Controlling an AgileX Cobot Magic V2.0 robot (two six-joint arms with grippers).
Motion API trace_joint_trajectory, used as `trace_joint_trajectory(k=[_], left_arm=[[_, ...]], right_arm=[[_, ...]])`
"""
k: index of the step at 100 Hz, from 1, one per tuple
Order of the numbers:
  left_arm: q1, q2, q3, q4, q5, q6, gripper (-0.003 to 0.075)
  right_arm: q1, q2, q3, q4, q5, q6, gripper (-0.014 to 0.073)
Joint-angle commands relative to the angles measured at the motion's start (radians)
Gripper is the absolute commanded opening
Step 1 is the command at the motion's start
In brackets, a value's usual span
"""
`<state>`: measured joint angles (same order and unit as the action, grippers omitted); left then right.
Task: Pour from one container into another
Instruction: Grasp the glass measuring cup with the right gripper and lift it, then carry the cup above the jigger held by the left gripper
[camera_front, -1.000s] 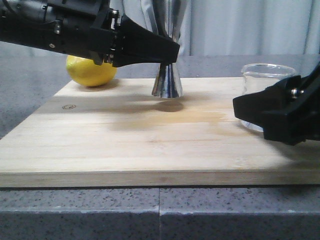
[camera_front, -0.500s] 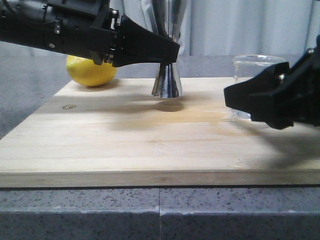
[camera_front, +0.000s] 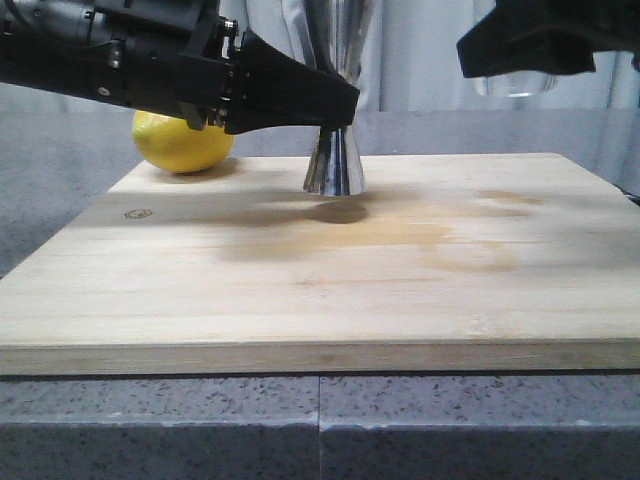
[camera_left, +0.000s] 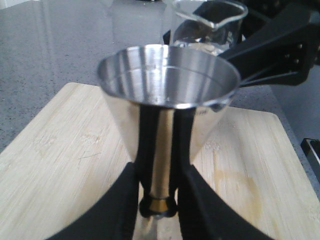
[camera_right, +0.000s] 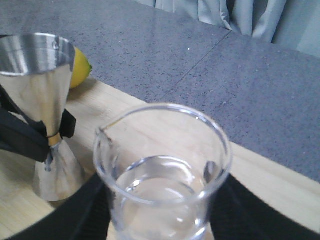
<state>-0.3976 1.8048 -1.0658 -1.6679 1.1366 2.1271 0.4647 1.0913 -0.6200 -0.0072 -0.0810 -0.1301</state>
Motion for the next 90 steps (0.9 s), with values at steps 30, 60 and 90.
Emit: trace_joint_trajectory(k=[30, 60, 90], left_arm=[[-0.001, -0.054, -0.028, -0.067, 0.068, 0.002, 0.0156], [-0.001, -0.054, -0.028, -0.067, 0.068, 0.002, 0.0156], [-0.001, -0.054, -0.028, -0.067, 0.068, 0.002, 0.0156]], right_arm=[[-0.008, -0.023, -0.282, -0.155, 0.193, -0.008, 0.025], [-0.006, 0.038, -0.395, -0.17, 0.307, -0.06, 0.025], [0.04, 0.106, -0.504, -0.17, 0.419, -0.187, 0.025]])
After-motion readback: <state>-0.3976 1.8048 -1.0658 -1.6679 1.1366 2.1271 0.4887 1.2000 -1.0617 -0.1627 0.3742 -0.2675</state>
